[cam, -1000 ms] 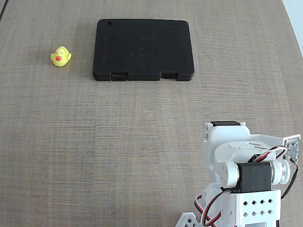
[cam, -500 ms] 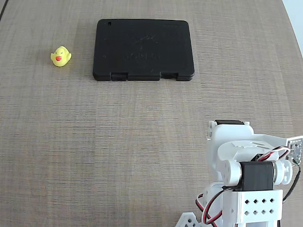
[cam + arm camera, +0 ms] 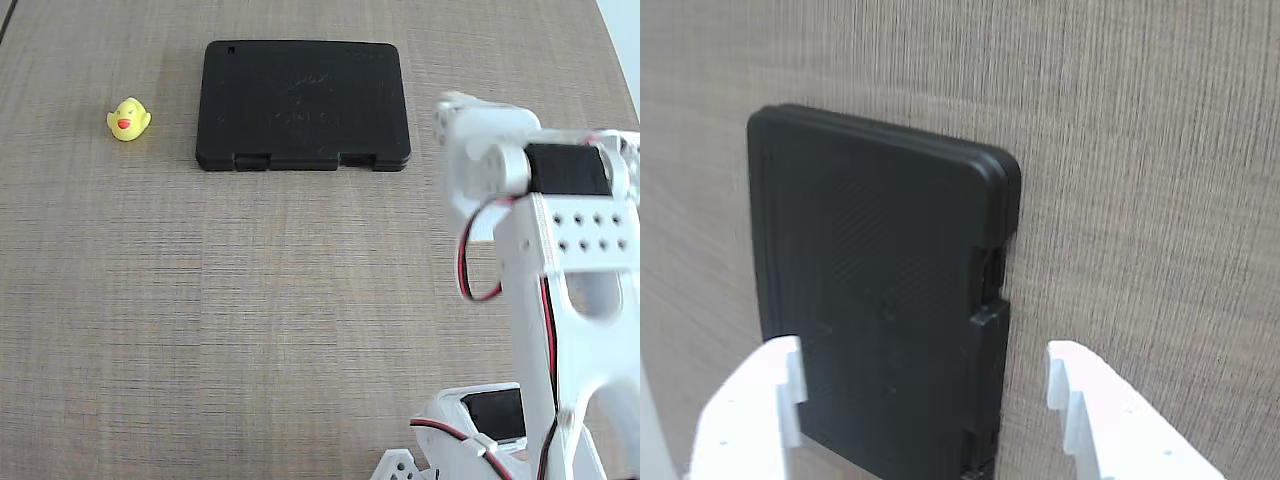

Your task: Grasp a duck and put it on the black surface.

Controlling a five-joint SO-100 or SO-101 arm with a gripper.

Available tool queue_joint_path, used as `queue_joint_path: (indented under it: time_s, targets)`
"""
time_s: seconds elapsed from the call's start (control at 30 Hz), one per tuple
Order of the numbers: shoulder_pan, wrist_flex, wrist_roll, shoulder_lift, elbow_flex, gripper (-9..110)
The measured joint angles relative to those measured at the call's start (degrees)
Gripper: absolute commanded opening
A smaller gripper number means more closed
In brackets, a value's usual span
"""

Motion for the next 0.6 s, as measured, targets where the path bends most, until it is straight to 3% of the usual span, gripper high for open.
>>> queue_joint_path:
  time_s: [0.6]
  targets:
    - [-28.0,0.0,0.0,-55.4,-51.1,32]
